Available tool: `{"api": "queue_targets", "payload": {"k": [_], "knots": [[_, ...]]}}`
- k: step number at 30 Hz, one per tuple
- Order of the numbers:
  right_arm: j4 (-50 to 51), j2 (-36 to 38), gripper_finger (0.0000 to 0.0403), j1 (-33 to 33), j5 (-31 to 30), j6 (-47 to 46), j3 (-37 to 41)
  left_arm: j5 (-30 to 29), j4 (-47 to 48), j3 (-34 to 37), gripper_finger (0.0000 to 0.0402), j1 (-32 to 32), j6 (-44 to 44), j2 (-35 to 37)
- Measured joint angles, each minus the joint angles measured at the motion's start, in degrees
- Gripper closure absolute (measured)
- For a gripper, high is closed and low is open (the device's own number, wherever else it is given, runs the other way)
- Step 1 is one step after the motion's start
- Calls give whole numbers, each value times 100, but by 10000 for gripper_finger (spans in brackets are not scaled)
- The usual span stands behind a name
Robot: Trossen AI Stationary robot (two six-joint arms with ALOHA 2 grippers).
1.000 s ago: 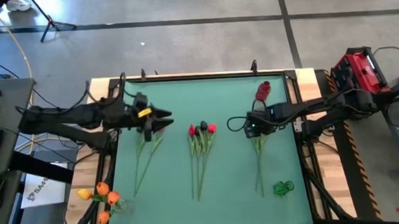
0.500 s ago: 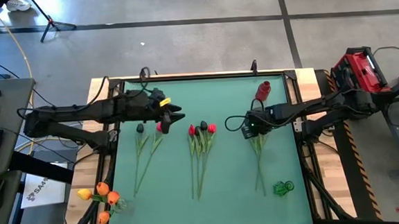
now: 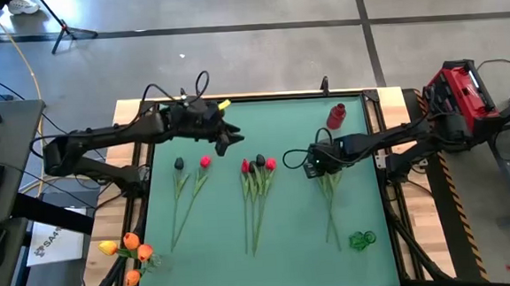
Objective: Sort flowers into vase by color
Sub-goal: Put the red tulip into the red vase
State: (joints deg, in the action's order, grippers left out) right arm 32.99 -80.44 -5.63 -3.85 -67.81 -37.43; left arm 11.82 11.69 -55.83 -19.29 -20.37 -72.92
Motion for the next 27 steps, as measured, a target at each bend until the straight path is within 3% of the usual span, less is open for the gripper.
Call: {"api": "queue_targets", "payload": {"k": [6, 10, 13, 18, 27], "knots": [[65, 35, 265, 174, -122, 290, -245, 594, -241, 0, 211, -379, 353, -267], [1035, 45, 265, 272, -364, 547, -856, 620, -191, 1, 211, -570, 591, -249], [1565, 52, 265, 408, -613, 636, -1347, 630, -220, 2, 211, -777, 766, -18], [1540, -213, 265, 417, -754, 612, -1484, 751, 200, 5, 211, -1008, 1154, 529], [1370, -779, 265, 407, -300, 361, -1436, 587, 80, 763, 211, -840, 1027, 1494]]}}
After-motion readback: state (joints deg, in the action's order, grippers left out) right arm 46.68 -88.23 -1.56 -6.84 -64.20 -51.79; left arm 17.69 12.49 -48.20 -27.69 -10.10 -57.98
